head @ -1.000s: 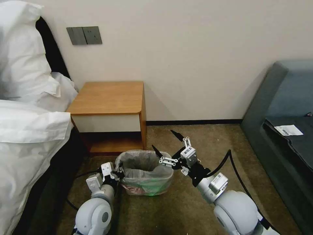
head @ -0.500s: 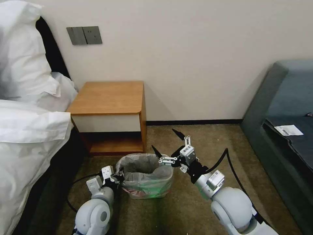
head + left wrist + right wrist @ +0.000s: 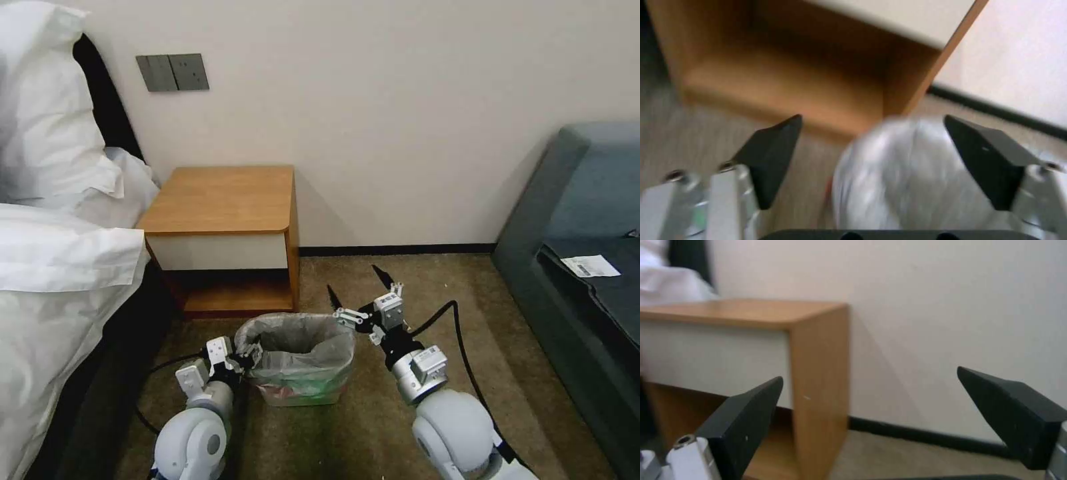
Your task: Pick up the garbage bag from the table and place it over the trash can.
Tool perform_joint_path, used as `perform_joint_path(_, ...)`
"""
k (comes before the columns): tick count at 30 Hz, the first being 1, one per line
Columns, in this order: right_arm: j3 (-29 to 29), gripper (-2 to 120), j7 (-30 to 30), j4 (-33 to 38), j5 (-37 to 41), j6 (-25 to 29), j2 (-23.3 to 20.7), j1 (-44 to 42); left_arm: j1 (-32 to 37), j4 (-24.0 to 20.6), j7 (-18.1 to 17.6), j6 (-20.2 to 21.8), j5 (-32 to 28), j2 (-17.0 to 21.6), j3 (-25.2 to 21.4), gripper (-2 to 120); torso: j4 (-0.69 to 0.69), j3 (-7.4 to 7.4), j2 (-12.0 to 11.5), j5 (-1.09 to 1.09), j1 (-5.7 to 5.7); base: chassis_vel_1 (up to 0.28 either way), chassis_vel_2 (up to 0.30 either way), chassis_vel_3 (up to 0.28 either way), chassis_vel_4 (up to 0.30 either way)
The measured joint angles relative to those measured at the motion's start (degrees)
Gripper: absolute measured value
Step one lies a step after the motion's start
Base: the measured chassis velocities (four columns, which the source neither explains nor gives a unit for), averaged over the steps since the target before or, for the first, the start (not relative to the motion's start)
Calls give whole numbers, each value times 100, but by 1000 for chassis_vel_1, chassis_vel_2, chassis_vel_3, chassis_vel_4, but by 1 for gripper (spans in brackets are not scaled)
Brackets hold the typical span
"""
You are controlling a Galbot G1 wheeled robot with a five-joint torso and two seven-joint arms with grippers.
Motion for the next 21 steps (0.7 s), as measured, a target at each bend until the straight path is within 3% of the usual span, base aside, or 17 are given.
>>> perform_joint_path(3, 15, 100, 84, -125, -164, 173, 146, -167, 23, 135, 341, -787, 370, 34, -28, 97, 0, 0, 0, 0, 0, 0, 0, 0, 0)
perform_joint_path(4, 15, 100, 84, -125, -164, 173, 146, -167, 23, 135, 341, -787, 370, 34, -28, 97, 0, 0, 0, 0, 0, 0, 0, 0, 0)
perform_joint_path(7, 69, 100, 18, -233, -400, 529, 270, -255, -81, 423, 659, -1906, 658, 54, -49, 99, 0, 0, 0, -1, 0, 0, 0, 0, 0)
perform_joint_path(8, 69, 100, 18, -233, -400, 529, 270, -255, -81, 423, 659, -1906, 658, 54, -49, 99, 0, 0, 0, -1, 0, 0, 0, 0, 0)
perform_joint_path(10, 104, 100, 20, -346, -530, 787, 343, -262, -170, 535, 800, -2341, 885, 68, -101, 100, 0, 0, 0, 0, 0, 0, 0, 0, 0)
perform_joint_path(17, 495, 100, 49, -740, -1022, 1406, 812, -233, -364, 586, 866, -2667, 1130, 130, -201, 99, 0, 0, 0, 0, 0, 0, 0, 0, 0)
perform_joint_path(21, 577, 100, 49, -823, -1048, 1477, 920, -235, -362, 652, 866, -2751, 1185, 161, -202, 97, 0, 0, 0, 0, 0, 0, 0, 0, 0)
